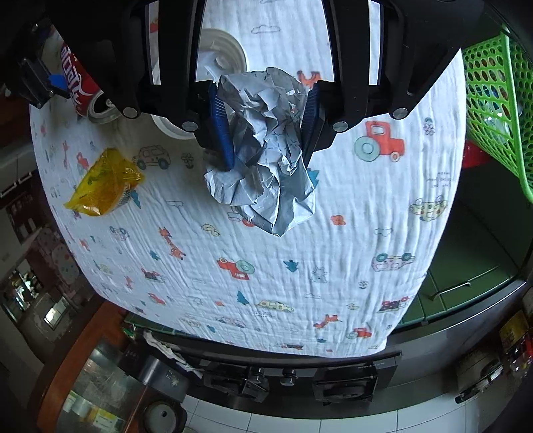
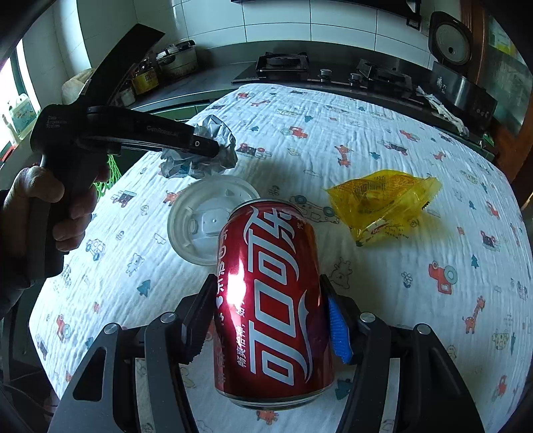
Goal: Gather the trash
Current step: 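Grasp the crumpled foil ball with the left gripper and lift it, then carry the foil and Coca-Cola can over the green basket and open both grippers, then move both grippers back over the table toward the white lid, then grasp the yellow wrapper with the right gripper while the left gripper grasps the white lid, then lift the yellow wrapper with the right gripper while the left gripper lifts the white lid, then carry the lid and wrapper over the green basket and open both grippers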
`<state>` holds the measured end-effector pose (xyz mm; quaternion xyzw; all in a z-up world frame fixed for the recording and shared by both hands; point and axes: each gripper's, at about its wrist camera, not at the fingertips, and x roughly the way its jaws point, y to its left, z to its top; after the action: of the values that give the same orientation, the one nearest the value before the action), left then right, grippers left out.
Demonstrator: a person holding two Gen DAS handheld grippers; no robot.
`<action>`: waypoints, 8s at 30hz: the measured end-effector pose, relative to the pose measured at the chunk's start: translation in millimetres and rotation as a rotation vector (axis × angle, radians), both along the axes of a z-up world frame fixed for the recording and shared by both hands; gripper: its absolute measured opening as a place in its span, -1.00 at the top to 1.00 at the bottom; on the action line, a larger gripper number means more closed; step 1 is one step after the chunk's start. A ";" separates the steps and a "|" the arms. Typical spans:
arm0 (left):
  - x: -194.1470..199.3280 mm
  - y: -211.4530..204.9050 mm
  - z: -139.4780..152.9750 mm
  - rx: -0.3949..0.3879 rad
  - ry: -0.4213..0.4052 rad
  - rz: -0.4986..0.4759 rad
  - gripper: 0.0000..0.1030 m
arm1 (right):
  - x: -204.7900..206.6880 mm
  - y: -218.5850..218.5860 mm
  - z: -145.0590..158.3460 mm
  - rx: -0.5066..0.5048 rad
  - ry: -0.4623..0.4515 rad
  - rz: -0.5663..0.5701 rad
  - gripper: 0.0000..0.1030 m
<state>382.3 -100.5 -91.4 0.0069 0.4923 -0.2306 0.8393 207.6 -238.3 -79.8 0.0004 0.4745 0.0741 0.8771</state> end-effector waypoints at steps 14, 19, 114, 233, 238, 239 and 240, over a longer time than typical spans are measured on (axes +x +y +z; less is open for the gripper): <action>-22.6 166.2 63.0 0.048 -0.147 0.261 0.27 | -12.3 66.6 44.6 0.042 -0.116 0.121 -0.12; -7.6 241.1 43.6 0.129 -0.100 0.398 0.26 | 4.4 107.4 50.1 0.070 -0.126 0.194 -0.12; -97.9 105.6 54.2 0.063 -0.088 0.169 -0.68 | -38.1 -49.4 28.8 0.116 -0.132 -0.163 -0.46; -37.8 418.1 -14.5 0.168 0.028 0.724 0.44 | 127.6 321.7 37.4 0.227 -0.121 0.460 0.89; -54.2 427.7 -7.8 0.144 0.002 0.739 0.18 | 136.0 355.1 27.3 0.218 -0.101 0.509 0.86; -57.3 429.1 -5.4 0.142 -0.002 0.744 0.13 | 137.7 361.6 25.1 0.213 -0.099 0.513 0.84; -59.8 430.2 -2.9 0.139 -0.009 0.748 0.09 | 139.3 366.3 22.2 0.210 -0.093 0.519 0.81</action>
<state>322.5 329.7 -94.3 -0.1151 0.4715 0.1258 0.8653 346.9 128.0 -57.6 -0.0337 0.4075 0.3451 0.8448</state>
